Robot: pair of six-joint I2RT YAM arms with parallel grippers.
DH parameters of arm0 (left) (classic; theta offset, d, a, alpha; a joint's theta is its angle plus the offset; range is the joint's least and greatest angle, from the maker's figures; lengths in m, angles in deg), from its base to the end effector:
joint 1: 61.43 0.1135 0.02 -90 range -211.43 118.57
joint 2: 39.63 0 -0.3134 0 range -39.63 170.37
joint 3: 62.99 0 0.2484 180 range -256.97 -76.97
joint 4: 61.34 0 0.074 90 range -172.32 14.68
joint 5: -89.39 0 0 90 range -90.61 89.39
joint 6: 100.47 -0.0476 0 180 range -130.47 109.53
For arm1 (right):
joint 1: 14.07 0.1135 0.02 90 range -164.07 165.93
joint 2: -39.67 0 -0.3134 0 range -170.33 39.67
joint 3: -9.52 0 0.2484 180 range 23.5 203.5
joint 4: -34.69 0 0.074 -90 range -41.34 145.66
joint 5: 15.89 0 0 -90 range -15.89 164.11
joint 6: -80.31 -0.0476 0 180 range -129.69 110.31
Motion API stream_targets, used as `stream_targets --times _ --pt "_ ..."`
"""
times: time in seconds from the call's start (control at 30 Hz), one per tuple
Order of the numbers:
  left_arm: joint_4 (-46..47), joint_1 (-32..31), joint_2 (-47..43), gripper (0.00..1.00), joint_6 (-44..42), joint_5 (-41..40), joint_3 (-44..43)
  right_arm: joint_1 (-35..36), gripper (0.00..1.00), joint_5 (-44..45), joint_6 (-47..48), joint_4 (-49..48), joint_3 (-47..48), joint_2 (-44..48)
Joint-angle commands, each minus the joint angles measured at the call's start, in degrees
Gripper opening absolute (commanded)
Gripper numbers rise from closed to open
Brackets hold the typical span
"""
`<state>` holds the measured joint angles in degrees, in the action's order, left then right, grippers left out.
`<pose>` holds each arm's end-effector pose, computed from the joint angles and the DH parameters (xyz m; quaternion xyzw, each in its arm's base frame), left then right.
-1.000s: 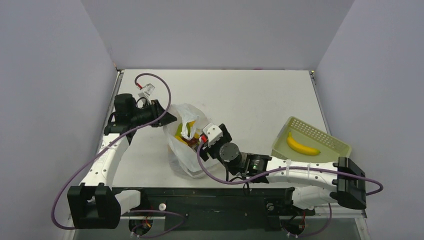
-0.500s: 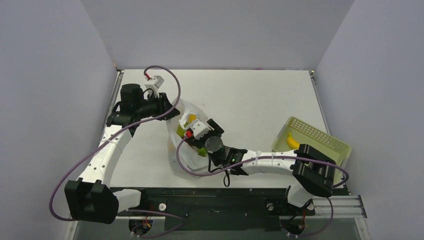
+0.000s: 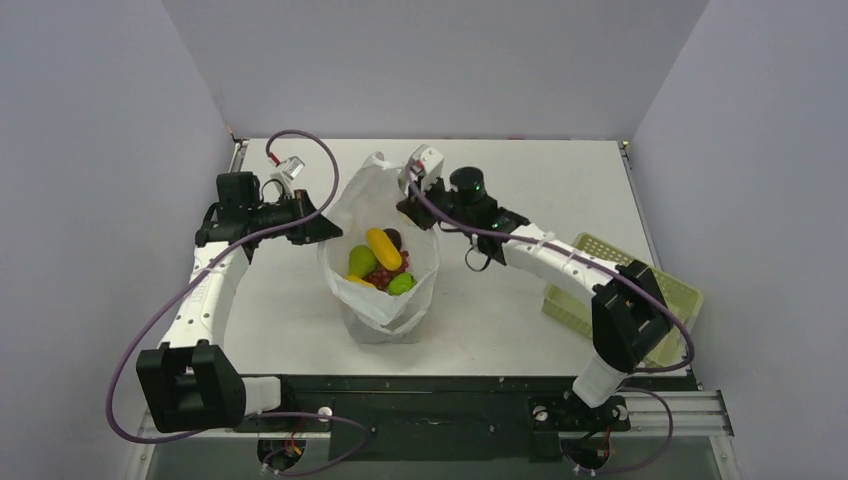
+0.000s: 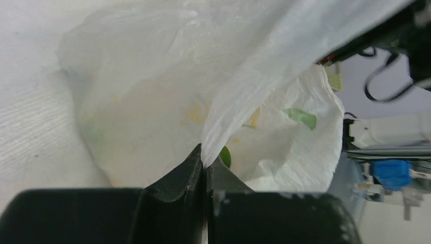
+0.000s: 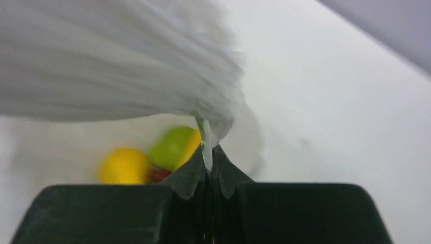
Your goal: Take the fake fruits out of the plastic bag
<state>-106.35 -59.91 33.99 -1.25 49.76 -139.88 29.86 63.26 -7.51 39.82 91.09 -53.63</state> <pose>0.2584 -0.0298 0.3589 0.0959 0.8385 -0.4123 0.3430 0.2796 0.2818 0.3409 -0.3649 0.7136 0.2823 0.5271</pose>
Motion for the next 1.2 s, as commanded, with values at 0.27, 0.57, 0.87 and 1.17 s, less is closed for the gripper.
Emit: stream_targets --times 0.27,0.57,0.87,1.17 --pt "7.5 11.5 -3.5 0.00 6.6 23.4 4.6 -15.5 0.00 -54.9 -102.6 -83.5 -7.1 -22.9" --pt "12.7 15.3 -6.9 0.00 10.8 20.7 10.0 -22.9 0.00 -56.2 -100.6 -83.0 -15.7 -19.5" --pt "-2.5 9.4 -9.7 0.04 0.0 5.7 4.9 -20.8 0.09 -41.9 -56.6 -26.9 -19.2 -4.2" --pt "-1.7 4.3 -12.5 0.13 -0.1 -0.5 5.8 -6.8 0.60 4.6 -15.4 18.5 -14.7 19.3"
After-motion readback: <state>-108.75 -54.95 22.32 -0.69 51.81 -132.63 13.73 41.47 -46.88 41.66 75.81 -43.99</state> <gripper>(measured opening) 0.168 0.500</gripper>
